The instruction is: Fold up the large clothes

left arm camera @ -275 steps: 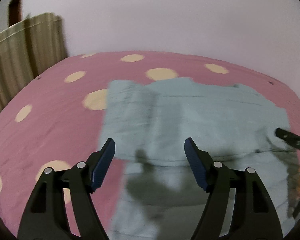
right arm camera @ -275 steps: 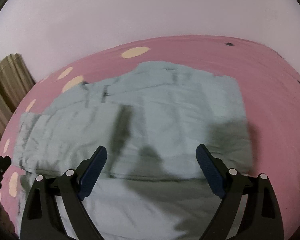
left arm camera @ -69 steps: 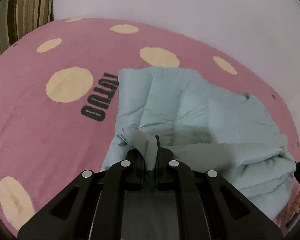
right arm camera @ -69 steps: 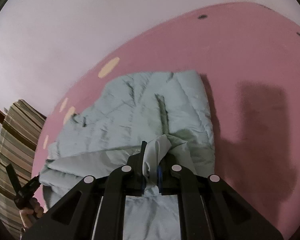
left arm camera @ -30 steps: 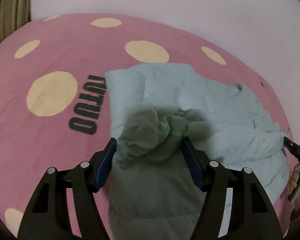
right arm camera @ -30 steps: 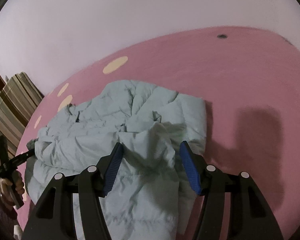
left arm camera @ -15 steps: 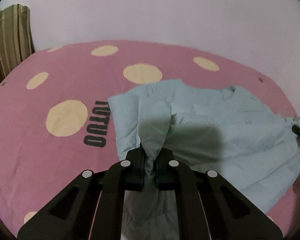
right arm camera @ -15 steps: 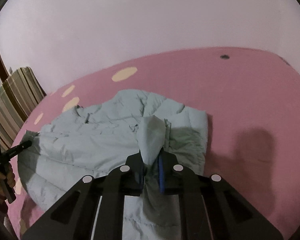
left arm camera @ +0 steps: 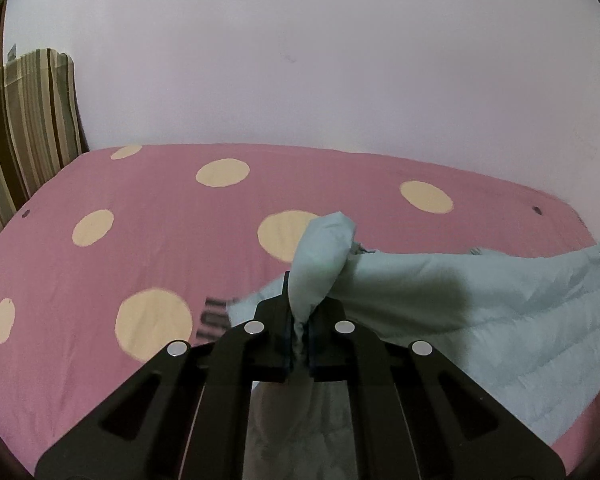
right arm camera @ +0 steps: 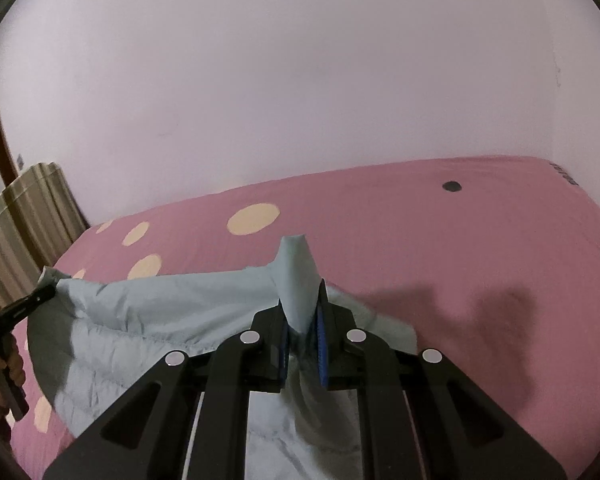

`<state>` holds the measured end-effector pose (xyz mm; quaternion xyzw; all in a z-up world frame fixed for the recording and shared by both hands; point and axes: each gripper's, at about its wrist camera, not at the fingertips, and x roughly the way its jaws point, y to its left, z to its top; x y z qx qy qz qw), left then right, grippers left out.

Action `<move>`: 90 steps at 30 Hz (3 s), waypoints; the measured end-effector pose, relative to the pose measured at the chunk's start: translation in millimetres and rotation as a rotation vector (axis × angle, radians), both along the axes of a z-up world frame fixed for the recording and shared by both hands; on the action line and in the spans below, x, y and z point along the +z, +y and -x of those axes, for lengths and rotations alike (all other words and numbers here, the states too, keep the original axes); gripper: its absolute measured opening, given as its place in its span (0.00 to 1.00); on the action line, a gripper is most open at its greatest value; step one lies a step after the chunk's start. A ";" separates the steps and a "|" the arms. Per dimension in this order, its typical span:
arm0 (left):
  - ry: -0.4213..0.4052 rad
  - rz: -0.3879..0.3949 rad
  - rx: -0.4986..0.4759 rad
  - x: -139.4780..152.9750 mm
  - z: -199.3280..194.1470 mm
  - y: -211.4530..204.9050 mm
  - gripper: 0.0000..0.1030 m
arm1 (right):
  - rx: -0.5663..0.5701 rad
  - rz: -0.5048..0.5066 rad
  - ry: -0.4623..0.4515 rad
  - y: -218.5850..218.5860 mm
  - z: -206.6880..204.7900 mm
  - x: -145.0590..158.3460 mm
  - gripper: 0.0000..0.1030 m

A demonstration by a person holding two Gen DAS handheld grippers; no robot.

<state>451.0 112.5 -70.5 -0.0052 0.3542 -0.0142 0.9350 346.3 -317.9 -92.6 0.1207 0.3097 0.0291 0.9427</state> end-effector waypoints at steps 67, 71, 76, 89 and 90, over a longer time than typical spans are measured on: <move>0.100 -0.095 0.080 -93.7 -39.0 -81.7 0.61 | -0.043 0.232 0.156 86.6 -71.5 -90.7 0.65; 0.155 -0.059 0.135 -114.6 -46.2 -58.9 0.61 | -0.094 0.171 0.234 55.9 -75.7 -117.9 0.66; 0.144 -0.156 0.135 -133.8 -51.5 -72.1 0.62 | -0.107 0.198 0.237 59.7 -83.1 -140.0 0.71; 0.160 -0.114 0.146 -91.7 -12.6 -42.6 0.88 | -0.100 0.100 0.202 37.7 -39.4 -102.2 0.76; 0.160 -0.109 0.163 -88.3 -4.3 -35.7 0.89 | -0.111 0.091 0.199 32.6 -32.3 -97.9 0.77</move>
